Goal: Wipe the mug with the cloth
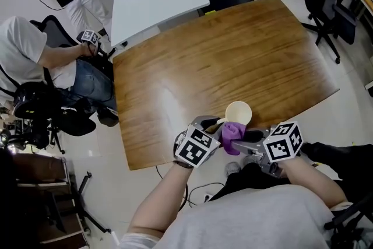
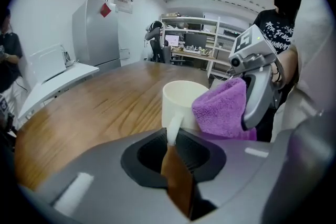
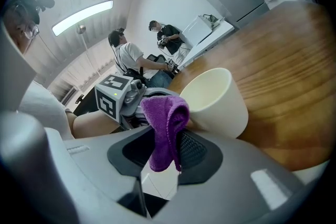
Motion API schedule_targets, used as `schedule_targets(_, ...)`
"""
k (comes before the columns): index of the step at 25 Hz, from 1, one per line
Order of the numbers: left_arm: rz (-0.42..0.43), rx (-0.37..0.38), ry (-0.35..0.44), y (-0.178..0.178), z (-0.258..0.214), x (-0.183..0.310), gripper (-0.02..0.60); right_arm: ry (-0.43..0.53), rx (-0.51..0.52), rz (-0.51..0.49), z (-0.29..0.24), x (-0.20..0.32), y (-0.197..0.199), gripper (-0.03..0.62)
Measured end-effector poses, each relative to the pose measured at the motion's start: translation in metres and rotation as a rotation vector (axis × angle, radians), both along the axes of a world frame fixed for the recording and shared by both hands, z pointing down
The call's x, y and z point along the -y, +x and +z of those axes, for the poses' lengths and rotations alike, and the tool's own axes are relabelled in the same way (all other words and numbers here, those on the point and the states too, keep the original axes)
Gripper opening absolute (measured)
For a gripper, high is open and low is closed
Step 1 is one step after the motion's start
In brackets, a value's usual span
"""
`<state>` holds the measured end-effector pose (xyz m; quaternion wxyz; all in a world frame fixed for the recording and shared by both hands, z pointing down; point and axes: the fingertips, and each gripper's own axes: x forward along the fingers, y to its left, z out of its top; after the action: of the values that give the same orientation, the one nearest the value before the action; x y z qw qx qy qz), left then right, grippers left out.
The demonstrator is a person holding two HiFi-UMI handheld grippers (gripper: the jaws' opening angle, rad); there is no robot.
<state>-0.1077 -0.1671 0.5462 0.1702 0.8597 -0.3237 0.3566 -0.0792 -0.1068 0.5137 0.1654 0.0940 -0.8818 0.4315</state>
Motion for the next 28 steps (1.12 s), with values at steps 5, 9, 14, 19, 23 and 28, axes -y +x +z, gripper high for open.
schedule_targets(5,0.014,0.012,-0.014,0.000,0.002,-0.005,0.049,0.003,-0.009,0.011,0.011,0.003,0.000,0.127)
schedule_targets(9,0.038,0.030,-0.008,0.001,0.004,-0.007,0.049,-0.024,0.007,0.013,0.019,0.003,-0.002,0.127)
schedule_targets(14,0.037,0.034,-0.036,0.000,0.003,-0.007,0.049,-0.046,0.001,0.007,0.028,0.001,-0.002,0.127)
schedule_targets(19,0.062,0.046,-0.044,0.001,0.004,-0.008,0.049,-0.119,-0.001,0.026,0.046,0.000,0.000,0.127)
schedule_targets(23,0.073,0.051,-0.038,-0.001,0.005,-0.008,0.049,-0.179,-0.008,0.027,0.055,-0.001,-0.002,0.127)
schedule_targets(28,0.085,0.057,-0.027,-0.003,0.007,-0.005,0.049,-0.158,0.032,-0.015,0.039,-0.011,0.004,0.126)
